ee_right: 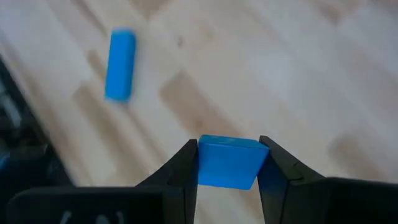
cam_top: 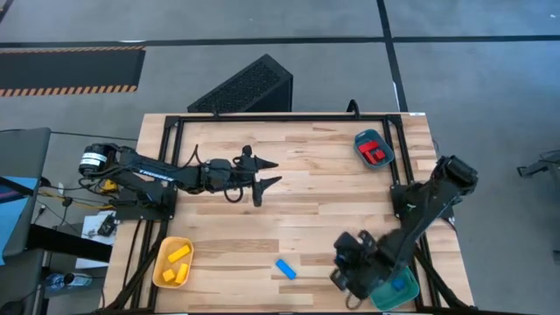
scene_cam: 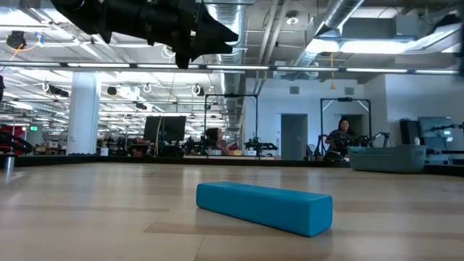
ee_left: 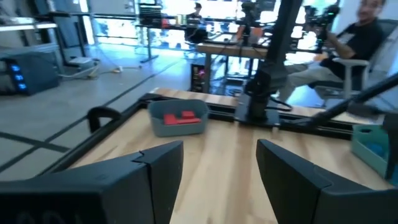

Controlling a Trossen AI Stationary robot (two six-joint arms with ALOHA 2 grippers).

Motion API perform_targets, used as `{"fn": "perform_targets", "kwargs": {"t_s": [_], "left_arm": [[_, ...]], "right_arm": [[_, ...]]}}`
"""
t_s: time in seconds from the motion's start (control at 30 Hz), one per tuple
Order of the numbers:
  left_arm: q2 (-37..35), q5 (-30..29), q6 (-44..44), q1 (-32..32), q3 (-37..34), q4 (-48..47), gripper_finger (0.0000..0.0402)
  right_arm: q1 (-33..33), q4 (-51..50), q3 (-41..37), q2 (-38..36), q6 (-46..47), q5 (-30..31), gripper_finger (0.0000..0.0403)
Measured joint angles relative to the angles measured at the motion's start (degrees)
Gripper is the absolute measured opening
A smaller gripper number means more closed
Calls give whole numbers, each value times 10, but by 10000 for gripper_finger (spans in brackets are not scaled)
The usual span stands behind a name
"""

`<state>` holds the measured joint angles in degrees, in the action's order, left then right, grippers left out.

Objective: Sort & place blocks by color
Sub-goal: Put the right blue block into the green bin, then put the blue block into the green bin

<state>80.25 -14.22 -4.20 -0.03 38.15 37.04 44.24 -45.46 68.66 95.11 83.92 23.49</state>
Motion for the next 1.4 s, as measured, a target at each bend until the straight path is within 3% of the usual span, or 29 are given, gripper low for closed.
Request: {"fn": "perform_targets", "kwargs": {"t_s": [0.17, 0.3, 0.47, 0.67, 0.8, 0.93, 1.17, 1.4], "left_arm": [[0, 3, 0, -9, 0, -1, 192], [0, 2, -1, -19, 0, -10, 192], [0, 2, 1, -28, 0, -17, 192], [0, 1, 0, -36, 0, -16, 192], [0, 2, 0, -41, 0, -17, 192], [0, 1, 11, -43, 0, -27, 192], [0, 0, 6, -51, 0, -55, 192], [0, 0, 1, -70, 0, -55, 192]], "right_arm": [[49, -54, 92, 8, 15, -50, 123], [94, -69, 109, 7, 31, -84, 124], [155, -105, 88, 8, 148, -130, 124], [201, -74, 29, 11, 240, -111, 125], [220, -68, 11, 35, 332, -191, 136], [231, -78, 10, 62, 359, -252, 177], [212, -110, 10, 63, 304, -232, 260], [176, -115, 10, 26, 204, -125, 270]]}}
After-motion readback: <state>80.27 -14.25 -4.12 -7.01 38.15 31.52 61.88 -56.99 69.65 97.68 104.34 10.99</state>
